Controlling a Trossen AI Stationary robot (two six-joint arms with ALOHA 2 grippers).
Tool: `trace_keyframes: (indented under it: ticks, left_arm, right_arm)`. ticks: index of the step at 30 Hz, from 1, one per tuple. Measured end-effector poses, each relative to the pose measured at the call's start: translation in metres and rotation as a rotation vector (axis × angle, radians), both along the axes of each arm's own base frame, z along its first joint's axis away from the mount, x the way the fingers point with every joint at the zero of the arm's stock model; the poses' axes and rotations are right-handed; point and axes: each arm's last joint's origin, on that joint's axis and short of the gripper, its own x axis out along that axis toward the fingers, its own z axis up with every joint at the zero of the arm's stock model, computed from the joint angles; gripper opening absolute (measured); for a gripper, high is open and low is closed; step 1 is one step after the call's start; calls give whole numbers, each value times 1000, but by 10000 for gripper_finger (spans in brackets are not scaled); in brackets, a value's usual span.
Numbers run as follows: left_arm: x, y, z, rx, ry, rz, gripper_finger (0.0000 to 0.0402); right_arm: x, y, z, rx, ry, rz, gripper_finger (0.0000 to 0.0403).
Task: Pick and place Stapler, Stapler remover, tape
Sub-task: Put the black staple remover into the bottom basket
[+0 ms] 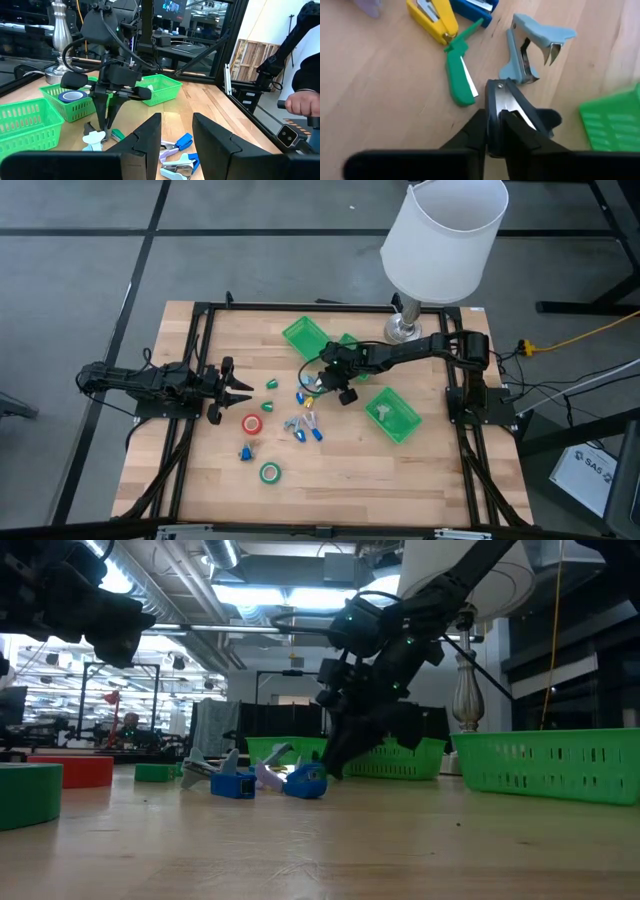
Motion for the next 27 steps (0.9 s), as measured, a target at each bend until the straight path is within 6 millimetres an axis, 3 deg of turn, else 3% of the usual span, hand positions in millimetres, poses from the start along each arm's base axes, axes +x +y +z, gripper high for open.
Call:
trace_keyframes:
  ticks: [3,11,18,27]
  left_arm:
    - [0,0,0,0,0,0,107]
    - [0,0,0,0,0,0,107]
    - [0,0,0,0,0,0,107]
    - [0,0,0,0,0,0,107]
  right_arm:
    - [0,0,0,22,0,-31,26]
    - [7,-1,15,72,50,-96,38]
    - [2,1,59,142,9,-92,27]
    - [-28,7,121,182,-66,-135,35]
